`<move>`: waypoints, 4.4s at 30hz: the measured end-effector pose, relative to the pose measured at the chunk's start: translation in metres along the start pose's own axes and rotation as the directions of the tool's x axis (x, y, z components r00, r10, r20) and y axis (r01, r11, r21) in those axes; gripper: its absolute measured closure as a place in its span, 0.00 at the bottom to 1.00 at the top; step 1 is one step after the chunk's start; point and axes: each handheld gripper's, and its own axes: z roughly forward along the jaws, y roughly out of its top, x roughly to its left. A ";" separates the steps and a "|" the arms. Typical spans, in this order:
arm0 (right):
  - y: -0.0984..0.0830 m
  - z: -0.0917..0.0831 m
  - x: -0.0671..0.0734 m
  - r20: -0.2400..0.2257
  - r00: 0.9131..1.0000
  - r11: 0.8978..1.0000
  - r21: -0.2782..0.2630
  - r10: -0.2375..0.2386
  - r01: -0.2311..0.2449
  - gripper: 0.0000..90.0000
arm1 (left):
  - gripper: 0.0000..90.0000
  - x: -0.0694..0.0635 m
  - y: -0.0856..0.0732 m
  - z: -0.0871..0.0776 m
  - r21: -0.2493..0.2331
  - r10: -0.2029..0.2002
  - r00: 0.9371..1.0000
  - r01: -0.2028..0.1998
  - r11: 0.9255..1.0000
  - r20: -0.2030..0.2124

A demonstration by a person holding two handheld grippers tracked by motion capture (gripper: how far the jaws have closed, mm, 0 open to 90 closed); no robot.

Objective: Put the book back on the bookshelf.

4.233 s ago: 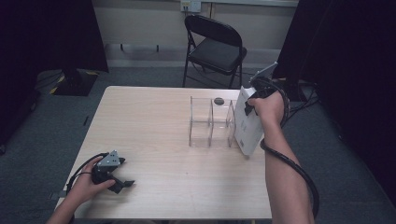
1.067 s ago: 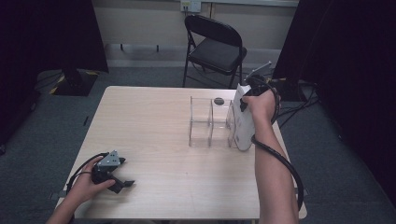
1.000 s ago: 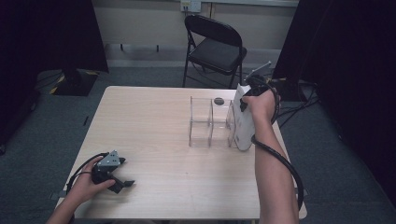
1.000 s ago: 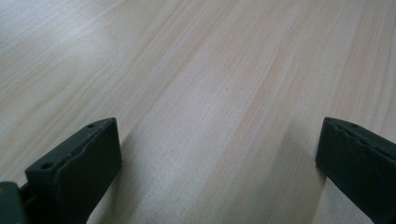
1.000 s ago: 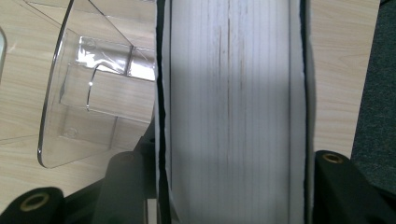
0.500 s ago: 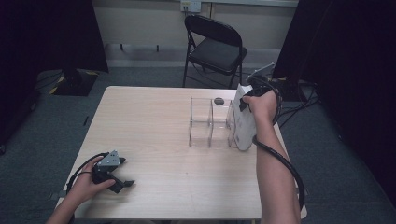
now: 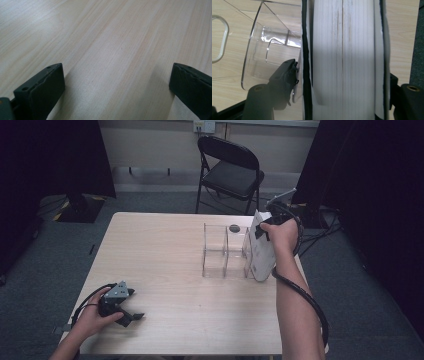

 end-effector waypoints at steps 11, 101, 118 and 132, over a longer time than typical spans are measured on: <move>-0.006 -0.005 -0.003 -0.011 1.000 1.000 -0.015 -0.006 0.006 0.29 | 0.00 0.000 0.000 0.000 0.001 0.001 1.000 -0.001 1.000 -0.002; -0.075 -0.027 -0.008 -0.105 0.980 0.985 -0.037 -0.171 0.168 0.18 | 0.00 0.000 0.000 0.000 0.001 0.001 1.000 -0.001 1.000 -0.004; -0.089 -0.028 0.000 -0.130 0.964 0.973 -0.044 -0.230 0.226 0.18 | 0.00 0.000 0.000 0.000 0.004 0.000 1.000 0.000 1.000 -0.004; -0.102 -0.016 0.024 -0.180 0.938 0.956 -0.058 -0.295 0.289 0.18 | 0.00 0.000 0.000 0.001 -0.005 -0.001 1.000 0.001 1.000 -0.012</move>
